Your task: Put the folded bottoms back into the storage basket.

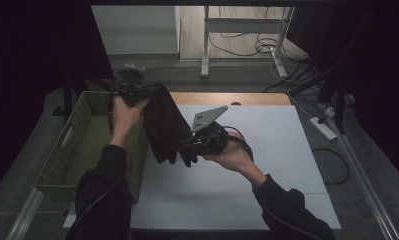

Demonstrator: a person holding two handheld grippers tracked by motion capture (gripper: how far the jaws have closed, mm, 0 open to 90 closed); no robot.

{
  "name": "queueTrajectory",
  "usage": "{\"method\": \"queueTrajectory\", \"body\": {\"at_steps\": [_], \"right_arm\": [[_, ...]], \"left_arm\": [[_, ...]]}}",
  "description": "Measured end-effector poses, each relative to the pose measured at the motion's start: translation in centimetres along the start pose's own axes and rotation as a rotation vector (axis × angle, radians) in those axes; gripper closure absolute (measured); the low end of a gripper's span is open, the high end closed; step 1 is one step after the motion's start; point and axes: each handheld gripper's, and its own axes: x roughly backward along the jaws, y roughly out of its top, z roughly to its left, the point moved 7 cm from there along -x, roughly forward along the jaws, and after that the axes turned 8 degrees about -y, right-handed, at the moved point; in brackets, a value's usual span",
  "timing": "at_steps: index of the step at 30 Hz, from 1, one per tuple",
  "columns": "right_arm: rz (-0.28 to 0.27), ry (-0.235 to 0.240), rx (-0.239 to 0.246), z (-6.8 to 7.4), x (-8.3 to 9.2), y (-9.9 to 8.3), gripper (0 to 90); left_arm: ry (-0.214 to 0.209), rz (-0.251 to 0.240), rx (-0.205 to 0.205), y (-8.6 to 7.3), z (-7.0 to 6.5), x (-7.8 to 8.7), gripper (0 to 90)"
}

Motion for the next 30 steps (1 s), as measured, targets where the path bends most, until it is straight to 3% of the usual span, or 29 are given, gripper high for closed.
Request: {"method": "queueTrajectory", "body": {"at_steps": [13, 30], "right_arm": [[-0.042, 0.027, 0.049, 1.2, -1.6, 3.5, 84.5], [-0.097, 0.058, 0.087, 2.4, -4.7, 7.2, 84.4]], "left_arm": [[0.024, -0.062, 0.015, 0.6, 1.9, 4.5, 82.6], [0.092, -0.115, 0.036, 0.9, 4.8, 9.9, 82.6]]}}
